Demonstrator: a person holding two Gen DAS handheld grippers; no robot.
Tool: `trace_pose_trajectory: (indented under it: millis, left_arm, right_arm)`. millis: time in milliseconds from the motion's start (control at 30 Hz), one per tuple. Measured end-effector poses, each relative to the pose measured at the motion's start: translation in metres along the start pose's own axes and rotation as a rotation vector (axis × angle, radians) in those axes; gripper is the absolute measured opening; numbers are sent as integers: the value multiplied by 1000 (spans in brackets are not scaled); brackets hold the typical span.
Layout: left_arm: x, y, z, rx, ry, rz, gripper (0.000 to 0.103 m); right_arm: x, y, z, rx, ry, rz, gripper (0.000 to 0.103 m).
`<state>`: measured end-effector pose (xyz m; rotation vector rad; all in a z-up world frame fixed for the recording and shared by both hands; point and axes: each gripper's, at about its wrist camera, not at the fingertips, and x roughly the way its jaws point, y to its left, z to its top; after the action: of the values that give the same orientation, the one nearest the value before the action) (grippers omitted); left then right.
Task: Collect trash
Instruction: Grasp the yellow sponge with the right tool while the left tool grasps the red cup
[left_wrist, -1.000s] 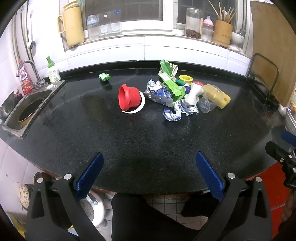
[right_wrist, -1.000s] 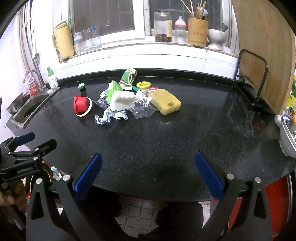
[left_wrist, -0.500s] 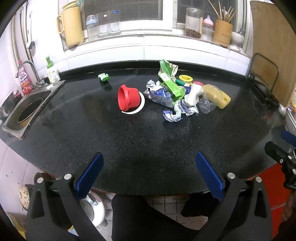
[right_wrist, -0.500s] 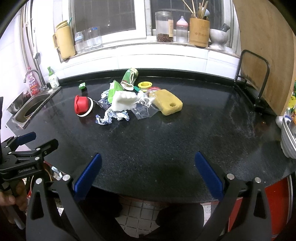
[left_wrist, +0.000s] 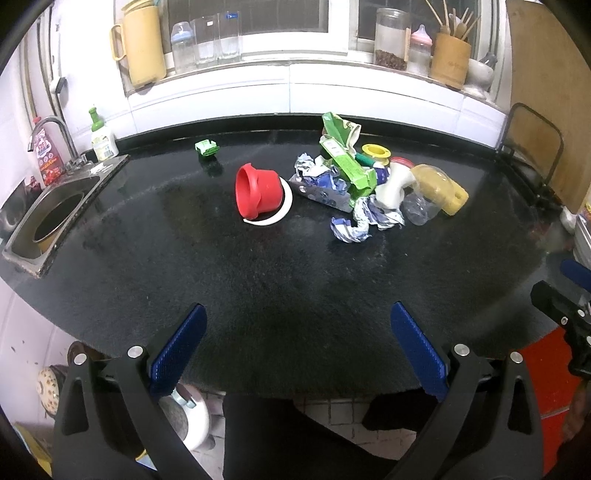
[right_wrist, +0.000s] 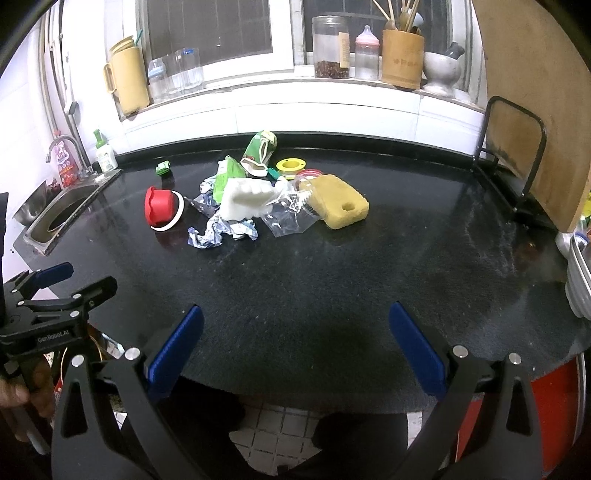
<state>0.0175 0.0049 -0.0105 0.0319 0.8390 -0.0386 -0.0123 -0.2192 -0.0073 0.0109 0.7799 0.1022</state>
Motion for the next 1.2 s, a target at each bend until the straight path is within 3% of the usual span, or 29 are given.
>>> trace_pose_trajectory:
  millis: [200,267,367,700,800,867,900,933,967,1000,1133,1200]
  left_arm:
    - [35,7,31,62,-10,62,97]
    - [53,17,48,58,-1,35,97]
    - [79,42,71,-28,-28,-77,97]
    - [155,39,104,30,27,-34,96]
    - [165,35,108,46,37,-49,87]
    - [172,34,110,54,54,-61,63]
    - [175,35,109,51,66,-78,54]
    - [178,37,109,43,80,-92,38]
    - [182,39,109,30,94,-104,27]
    - [183,41,109,14,101,-118,26]
    - [176,47,109,-12,86,-126,26]
    - [168,50,110,-14,70,-122,26]
  right_arm:
    - [30,-14,23,-45,8,28,97]
    - [44,-21,33,-61,15,29,97]
    - [78,-38,56,-81,35,25,97]
    - [181,-88,101,-94,162,12,97]
    - [199,-89,108,-136,187,26,97]
    - [211,-87,110,-171,213,60,97]
    - [214,-84,110,-185,222,72,92]
    - [218,-83,110,-201,230,75,78]
    - [222,-82,110,-210,243,83,70]
    - [220,-83,110,-195,239,114,60]
    - [213,-82,110,-198,224,98,40]
    - [205,-85,110,-178,206,84,37]
